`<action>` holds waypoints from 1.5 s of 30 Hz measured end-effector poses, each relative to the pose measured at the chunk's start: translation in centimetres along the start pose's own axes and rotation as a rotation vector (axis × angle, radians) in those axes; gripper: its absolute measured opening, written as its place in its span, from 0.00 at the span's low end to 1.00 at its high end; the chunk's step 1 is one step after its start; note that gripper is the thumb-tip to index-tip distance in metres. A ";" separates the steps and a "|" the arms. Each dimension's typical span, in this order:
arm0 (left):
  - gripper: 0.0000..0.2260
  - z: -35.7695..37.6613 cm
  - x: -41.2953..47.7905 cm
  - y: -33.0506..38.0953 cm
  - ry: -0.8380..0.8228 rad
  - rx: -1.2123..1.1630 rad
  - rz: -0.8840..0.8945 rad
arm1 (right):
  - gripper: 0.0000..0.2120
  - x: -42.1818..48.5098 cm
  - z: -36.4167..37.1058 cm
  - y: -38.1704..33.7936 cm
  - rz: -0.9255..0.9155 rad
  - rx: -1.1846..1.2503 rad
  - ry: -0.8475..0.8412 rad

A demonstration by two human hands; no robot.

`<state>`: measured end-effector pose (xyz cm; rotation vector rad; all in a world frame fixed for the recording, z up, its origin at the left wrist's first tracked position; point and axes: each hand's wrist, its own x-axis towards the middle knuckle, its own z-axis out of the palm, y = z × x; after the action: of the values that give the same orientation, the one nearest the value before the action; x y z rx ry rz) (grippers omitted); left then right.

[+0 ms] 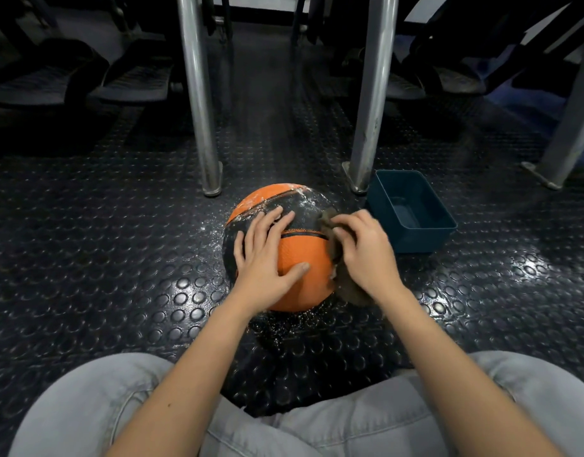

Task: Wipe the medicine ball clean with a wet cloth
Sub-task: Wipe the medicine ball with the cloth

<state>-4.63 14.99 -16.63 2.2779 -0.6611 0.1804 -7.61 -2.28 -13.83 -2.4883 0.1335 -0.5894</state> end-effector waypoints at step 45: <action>0.45 -2.4 3.4 2.4 -0.201 0.169 -0.182 | 0.15 -4.7 1.1 0.0 0.112 -0.085 -0.138</action>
<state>-2.77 13.91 -12.34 2.5267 -0.5530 -0.0854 -11.39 -0.69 -16.41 -2.5740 0.2473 -0.3713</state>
